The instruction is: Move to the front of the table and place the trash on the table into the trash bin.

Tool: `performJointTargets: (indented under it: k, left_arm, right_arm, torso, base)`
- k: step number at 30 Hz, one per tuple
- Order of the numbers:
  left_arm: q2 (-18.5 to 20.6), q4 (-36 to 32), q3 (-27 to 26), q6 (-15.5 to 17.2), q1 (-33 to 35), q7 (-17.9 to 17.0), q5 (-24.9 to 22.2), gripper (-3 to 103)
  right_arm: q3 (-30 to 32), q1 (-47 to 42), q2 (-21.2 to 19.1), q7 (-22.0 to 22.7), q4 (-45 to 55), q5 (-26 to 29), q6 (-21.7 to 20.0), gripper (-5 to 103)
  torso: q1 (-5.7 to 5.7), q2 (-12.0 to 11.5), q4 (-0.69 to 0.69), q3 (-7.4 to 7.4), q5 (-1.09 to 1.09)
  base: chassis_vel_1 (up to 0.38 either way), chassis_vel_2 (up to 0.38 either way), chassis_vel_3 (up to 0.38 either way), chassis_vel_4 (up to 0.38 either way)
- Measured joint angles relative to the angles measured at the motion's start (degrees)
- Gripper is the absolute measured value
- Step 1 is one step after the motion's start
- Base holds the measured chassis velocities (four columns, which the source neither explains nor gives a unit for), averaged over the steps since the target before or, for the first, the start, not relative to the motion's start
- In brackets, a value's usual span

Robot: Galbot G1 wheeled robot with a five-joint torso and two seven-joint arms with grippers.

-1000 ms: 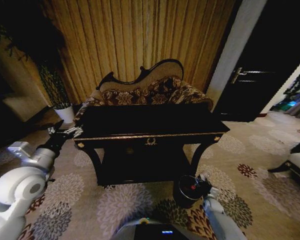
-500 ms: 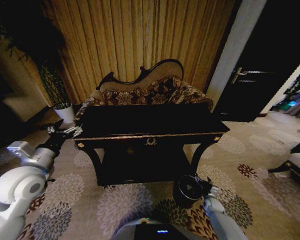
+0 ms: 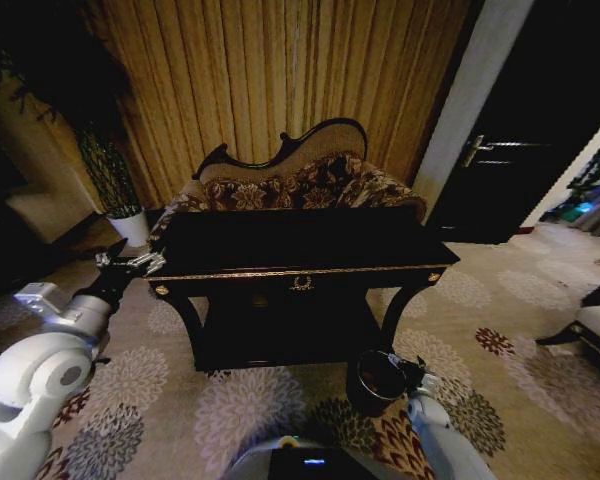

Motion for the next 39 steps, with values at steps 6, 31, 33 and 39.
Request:
performJointTargets:
  k: [6, 31, 33, 39]
  left_arm:
    - [-0.19, 0.0, 0.01, 0.0, -0.04, 0.02, 0.0, 100]
    - [-0.98, -0.61, -0.12, -0.01, -0.09, 0.1, -0.02, 100]
    - [-1.1, -0.68, -0.05, 0.01, -0.12, 0.12, 0.02, 100]
    - [-1.16, -0.77, -0.2, 0.03, -0.06, 0.14, 0.04, 100]
  right_arm:
    - [0.18, -0.37, 0.24, 0.0, 1.35, 0.03, -0.68, 100]
    - [5.23, -6.8, -2.58, 0.05, 22.0, 1.43, -2.92, 100]
    - [6.52, -7.96, -3.26, 0.03, 26.81, 0.47, -2.93, 100]
    - [9.18, -11.6, -5.16, -0.82, 37.07, 1.64, -5.5, 100]
  torso:
    - [0.0, 0.0, 0.0, 0.0, 0.0]
    - [0.0, 0.0, 0.0, 0.0, -0.01]
    - [0.0, 0.0, 0.0, 0.0, 0.0]
    - [0.01, 0.0, 0.01, 0.0, 0.0]
  base:
    - [0.0, 0.0, 0.0, 0.0]
    - [0.0, 0.0, 0.0, 0.0]
    - [0.043, -0.049, -0.043, 0.055]
    - [0.073, -0.08, -0.076, 0.083]
